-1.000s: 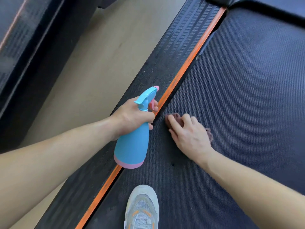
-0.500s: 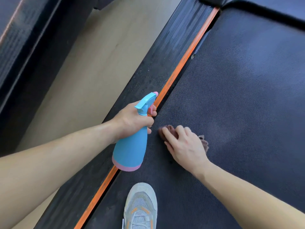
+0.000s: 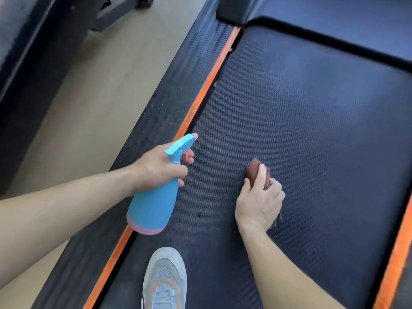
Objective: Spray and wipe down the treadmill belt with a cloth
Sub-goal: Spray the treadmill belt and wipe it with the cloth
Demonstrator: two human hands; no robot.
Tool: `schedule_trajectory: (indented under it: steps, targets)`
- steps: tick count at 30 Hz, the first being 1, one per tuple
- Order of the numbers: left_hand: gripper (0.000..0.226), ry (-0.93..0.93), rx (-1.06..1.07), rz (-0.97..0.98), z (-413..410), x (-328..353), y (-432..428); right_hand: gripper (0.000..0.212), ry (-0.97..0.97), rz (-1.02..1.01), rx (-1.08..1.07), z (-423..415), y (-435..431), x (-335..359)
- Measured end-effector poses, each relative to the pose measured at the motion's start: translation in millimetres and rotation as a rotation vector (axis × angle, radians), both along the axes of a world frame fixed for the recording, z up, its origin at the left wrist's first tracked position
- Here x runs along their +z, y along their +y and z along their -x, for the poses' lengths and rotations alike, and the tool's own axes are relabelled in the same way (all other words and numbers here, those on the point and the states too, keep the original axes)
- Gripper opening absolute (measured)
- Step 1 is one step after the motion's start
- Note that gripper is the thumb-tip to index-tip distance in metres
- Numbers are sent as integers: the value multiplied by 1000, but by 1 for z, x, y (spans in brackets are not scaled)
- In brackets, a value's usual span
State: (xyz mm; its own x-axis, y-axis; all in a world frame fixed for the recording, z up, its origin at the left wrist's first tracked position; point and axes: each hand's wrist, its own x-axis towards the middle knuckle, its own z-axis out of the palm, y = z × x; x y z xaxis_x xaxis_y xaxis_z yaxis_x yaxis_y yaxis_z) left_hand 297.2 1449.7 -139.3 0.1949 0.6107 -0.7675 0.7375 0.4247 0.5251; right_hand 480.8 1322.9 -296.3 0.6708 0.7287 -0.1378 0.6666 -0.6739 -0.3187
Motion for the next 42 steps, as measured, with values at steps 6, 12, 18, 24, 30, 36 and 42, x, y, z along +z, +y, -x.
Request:
schedule_trajectory:
  steps: [6,12,18,24,30,36,42]
  targets:
    - [52,-8,-7,-46,-19,-7,-12,49,-51,-85,43,-5,3,-10]
    - [35,-27,-91,8,-21,-30,-52,53,-97,-94,34,-5,0,-17]
    - [63,-102,-55,18,-11,-38,-78,63,-74,-97,123,-14,-9,-15]
    - [49,-128,-45,41,-18,-37,-87,59,-79,-78,-41,6,-92,-16]
    - [60,-178,-125,48,-23,-51,-96,55,-183,-148,-101,23,-127,-34]
    - [66,-164,-203,63,-23,-59,-112,56,-224,-198,-88,23,-127,-37]
    - [26,-112,-168,43,-17,-61,-119,55,-223,-195,-95,24,-127,-37]
